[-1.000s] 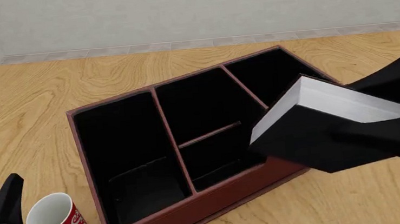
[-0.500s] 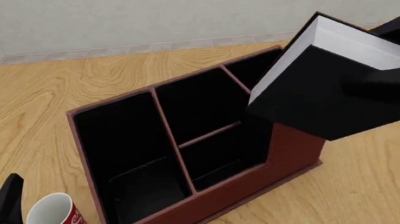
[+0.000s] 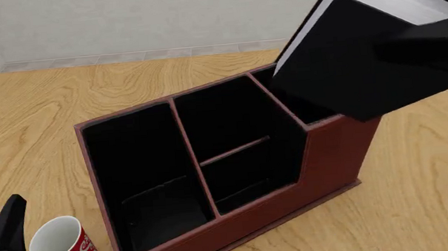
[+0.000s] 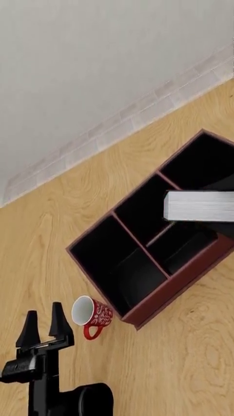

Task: Pick up the book and place it in the right compartment of the caddy.

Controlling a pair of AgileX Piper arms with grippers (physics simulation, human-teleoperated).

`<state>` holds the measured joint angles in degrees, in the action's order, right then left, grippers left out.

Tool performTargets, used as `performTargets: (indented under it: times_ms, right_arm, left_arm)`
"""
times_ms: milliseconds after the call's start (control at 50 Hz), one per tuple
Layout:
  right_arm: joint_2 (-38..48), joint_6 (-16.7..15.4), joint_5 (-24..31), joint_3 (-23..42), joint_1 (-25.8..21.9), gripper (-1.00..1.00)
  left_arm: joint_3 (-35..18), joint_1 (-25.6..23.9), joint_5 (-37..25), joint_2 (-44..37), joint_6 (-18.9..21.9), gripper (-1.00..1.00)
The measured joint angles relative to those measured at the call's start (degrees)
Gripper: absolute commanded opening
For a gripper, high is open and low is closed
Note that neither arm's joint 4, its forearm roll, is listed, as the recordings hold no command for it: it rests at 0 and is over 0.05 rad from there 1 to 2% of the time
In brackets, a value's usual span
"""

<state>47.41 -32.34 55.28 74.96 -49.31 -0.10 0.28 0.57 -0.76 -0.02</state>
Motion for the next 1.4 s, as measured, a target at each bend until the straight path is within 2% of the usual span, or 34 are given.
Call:
performTargets:
  times_ms: [320, 560, 1200, 1400]
  right_arm:
    - [3.7, -1.3, -0.4, 2.7, 2.6, -1.00]
    - [6.6, -1.7, -1.5, 3.5, 6.5, -1.00]
    - [11.4, -1.0, -4.8, 4.1, 15.7, -1.00]
    - [12.4, 0.2, -5.9, 3.9, 17.5, -1.00]
  left_arm:
    - [0.0, 0.0, 0.0, 0.0, 0.0, 1.00]
    - [0.0, 0.0, 0.0, 0.0, 0.0, 1.00]
    - [0.0, 0.0, 0.0, 0.0, 0.0, 1.00]
    - [0.0, 0.0, 0.0, 0.0, 0.0, 1.00]
